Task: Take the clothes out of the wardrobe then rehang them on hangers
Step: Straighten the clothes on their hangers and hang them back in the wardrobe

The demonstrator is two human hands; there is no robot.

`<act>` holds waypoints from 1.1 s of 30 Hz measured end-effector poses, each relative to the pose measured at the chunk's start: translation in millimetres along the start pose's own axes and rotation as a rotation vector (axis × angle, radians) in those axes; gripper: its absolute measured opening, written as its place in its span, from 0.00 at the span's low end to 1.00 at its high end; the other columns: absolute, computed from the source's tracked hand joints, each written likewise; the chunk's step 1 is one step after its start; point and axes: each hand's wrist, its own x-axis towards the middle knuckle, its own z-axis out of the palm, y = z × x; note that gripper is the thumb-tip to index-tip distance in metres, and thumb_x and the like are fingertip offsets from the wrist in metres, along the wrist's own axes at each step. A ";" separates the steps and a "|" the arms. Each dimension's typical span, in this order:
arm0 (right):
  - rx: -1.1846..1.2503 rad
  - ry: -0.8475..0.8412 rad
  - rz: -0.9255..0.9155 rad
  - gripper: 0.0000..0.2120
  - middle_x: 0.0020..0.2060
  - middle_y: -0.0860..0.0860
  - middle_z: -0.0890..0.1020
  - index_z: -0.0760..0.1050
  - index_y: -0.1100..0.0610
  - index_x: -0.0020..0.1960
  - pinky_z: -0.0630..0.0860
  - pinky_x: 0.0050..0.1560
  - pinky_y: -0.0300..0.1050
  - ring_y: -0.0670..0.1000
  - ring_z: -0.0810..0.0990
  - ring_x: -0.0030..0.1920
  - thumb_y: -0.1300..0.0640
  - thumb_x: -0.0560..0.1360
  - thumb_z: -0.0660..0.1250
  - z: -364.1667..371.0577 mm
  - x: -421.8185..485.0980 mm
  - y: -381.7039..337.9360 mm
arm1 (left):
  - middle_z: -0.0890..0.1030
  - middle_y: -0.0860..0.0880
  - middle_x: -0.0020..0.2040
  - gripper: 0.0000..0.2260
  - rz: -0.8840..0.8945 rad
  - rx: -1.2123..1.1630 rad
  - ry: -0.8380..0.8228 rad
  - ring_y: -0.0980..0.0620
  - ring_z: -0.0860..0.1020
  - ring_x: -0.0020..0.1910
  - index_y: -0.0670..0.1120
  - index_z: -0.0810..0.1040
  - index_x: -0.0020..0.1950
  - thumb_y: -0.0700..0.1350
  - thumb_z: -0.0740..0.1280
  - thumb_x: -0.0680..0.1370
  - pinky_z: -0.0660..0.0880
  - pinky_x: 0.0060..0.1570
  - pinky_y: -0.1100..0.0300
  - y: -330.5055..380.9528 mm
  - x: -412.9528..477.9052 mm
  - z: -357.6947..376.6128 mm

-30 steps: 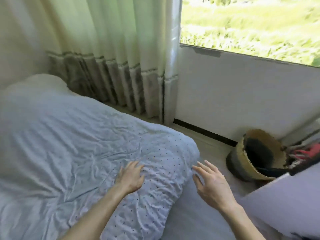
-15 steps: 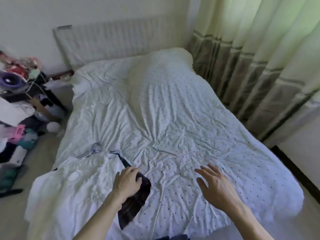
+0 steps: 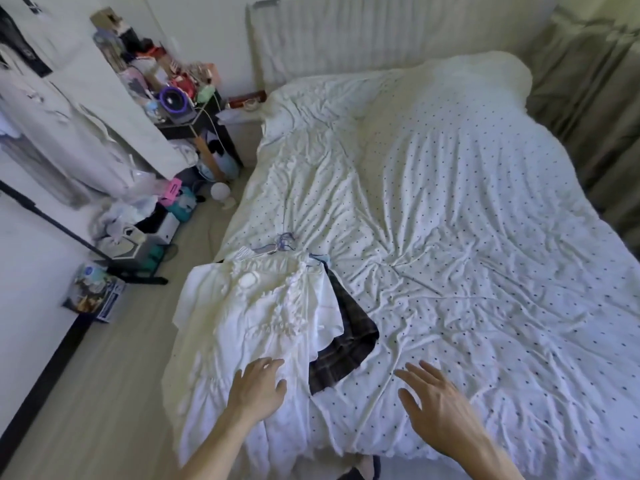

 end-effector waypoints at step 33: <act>-0.095 -0.459 0.155 0.32 0.80 0.46 0.36 0.38 0.39 0.79 0.55 0.78 0.55 0.54 0.42 0.81 0.39 0.82 0.52 144.9 416.0 -146.5 | 0.70 0.45 0.71 0.23 0.006 0.038 -0.066 0.44 0.71 0.69 0.51 0.62 0.78 0.53 0.57 0.82 0.66 0.68 0.46 -175.6 467.8 -103.6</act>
